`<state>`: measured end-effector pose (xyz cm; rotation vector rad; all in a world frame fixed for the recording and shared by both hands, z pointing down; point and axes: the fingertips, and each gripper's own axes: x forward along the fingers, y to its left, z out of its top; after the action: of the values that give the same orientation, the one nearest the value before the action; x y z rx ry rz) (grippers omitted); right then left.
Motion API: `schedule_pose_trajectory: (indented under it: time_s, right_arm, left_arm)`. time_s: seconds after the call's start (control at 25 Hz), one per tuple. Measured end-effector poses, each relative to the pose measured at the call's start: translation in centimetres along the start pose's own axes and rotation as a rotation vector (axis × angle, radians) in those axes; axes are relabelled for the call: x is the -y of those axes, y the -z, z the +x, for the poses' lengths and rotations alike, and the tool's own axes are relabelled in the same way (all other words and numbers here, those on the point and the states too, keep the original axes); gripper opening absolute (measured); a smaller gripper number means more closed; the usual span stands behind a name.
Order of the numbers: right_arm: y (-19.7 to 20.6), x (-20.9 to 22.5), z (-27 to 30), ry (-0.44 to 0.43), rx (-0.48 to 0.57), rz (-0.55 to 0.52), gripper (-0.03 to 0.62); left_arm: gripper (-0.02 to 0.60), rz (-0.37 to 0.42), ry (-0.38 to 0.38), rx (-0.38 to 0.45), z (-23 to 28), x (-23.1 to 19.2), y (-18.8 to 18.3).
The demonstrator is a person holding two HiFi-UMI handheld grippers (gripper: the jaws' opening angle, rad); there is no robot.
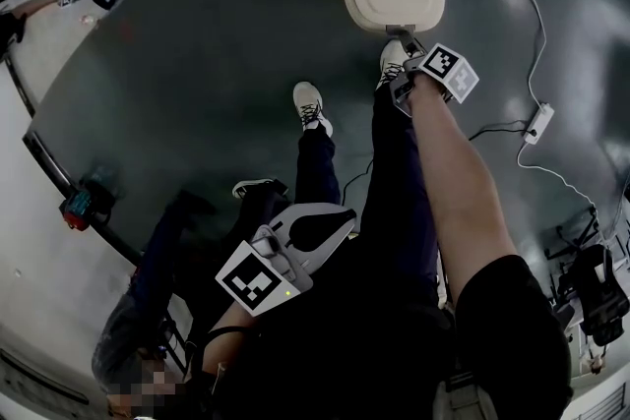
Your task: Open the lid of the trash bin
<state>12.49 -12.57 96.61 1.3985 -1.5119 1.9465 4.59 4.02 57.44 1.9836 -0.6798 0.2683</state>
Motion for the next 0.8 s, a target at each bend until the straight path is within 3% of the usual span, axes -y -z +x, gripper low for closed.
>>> schedule_pose_trajectory:
  time_s: [0.8]
  right_arm:
    - [-0.12, 0.21, 0.12, -0.04, -0.001, -0.04, 0.173]
  left_arm:
    - [0.002, -0.017, 0.001, 0.013, 0.19, -0.31, 0.14]
